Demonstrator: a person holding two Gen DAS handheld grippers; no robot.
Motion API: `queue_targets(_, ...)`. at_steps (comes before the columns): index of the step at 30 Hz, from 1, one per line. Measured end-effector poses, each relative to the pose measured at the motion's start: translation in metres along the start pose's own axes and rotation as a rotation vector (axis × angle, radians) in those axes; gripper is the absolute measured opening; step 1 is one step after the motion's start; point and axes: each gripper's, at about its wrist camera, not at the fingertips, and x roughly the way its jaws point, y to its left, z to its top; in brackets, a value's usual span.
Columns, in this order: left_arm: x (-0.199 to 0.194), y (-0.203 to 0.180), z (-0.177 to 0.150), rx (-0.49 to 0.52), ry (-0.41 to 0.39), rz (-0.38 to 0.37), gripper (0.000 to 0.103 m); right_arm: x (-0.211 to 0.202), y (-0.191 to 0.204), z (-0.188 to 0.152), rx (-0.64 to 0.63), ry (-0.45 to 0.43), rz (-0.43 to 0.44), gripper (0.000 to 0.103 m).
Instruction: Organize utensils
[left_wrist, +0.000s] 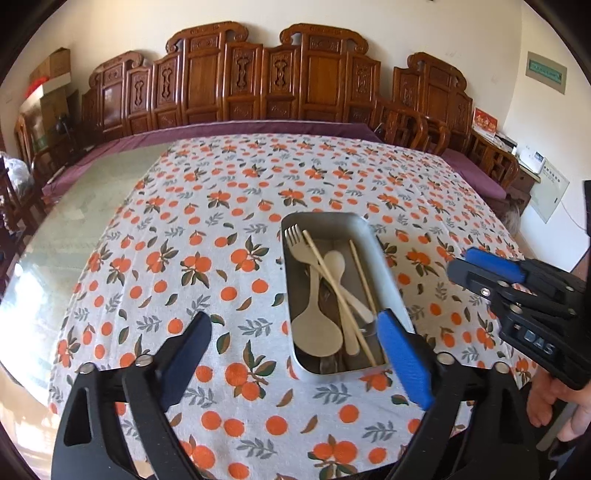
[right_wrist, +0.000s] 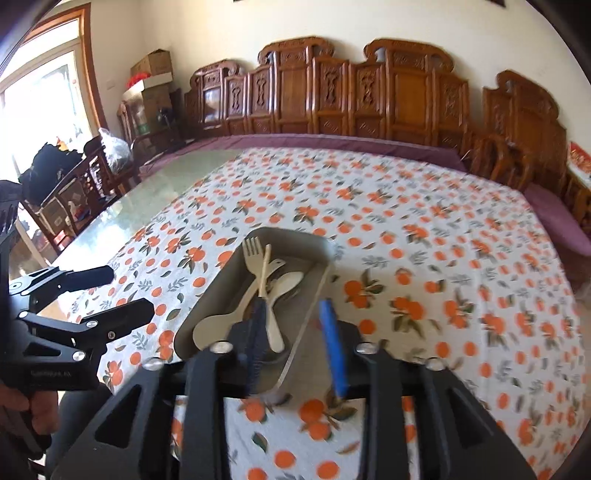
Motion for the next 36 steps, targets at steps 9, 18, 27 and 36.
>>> queue_targets(9, -0.035, -0.035, 0.002, 0.032, -0.046, -0.021, 0.095, -0.069, -0.022, -0.011, 0.03, -0.092, -0.093, 0.099)
queue_targets(18, -0.076, -0.07, 0.006, 0.063, -0.117, -0.02, 0.095, -0.128, -0.037, -0.017, 0.067, -0.181, -0.142, 0.1)
queue_targets(27, -0.133, -0.083, 0.016, 0.05, -0.246, 0.006, 0.095, -0.185, -0.032, -0.013, 0.07, -0.31, -0.173, 0.1)
queue_targets(36, -0.165, -0.094, 0.013, 0.073, -0.323, 0.03, 0.095, -0.212, -0.03, -0.016, 0.079, -0.359, -0.182, 0.1)
